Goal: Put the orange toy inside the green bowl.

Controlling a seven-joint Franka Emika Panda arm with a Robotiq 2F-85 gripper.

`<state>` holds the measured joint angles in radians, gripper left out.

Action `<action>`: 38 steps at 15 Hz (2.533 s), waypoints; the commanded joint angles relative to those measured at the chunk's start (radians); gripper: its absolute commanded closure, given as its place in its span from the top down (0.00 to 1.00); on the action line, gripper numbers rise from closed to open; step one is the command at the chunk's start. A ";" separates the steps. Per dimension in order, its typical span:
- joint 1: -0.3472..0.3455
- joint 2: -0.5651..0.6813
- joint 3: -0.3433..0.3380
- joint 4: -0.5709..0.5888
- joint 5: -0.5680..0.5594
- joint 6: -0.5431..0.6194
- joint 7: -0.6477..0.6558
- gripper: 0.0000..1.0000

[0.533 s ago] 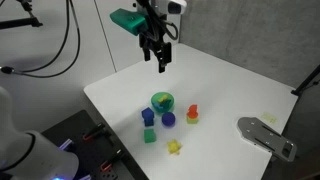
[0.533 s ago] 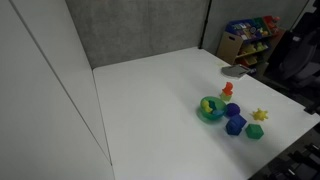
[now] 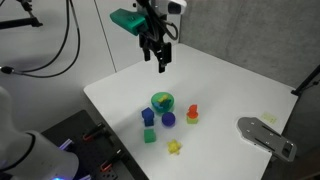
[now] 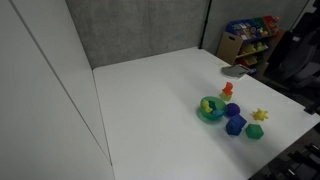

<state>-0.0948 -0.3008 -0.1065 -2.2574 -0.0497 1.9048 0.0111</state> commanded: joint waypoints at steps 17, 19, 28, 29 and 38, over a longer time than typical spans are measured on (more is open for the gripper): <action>0.000 0.263 0.028 0.059 -0.005 0.231 0.066 1.00; -0.003 0.329 0.025 0.089 -0.015 0.281 0.111 1.00; 0.010 0.634 -0.013 0.303 -0.009 0.384 0.256 1.00; 0.010 0.666 -0.018 0.328 -0.008 0.388 0.262 1.00; 0.019 0.953 -0.077 0.555 -0.012 0.424 0.337 1.00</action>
<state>-0.0903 0.5535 -0.1575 -1.8049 -0.0497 2.3265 0.3028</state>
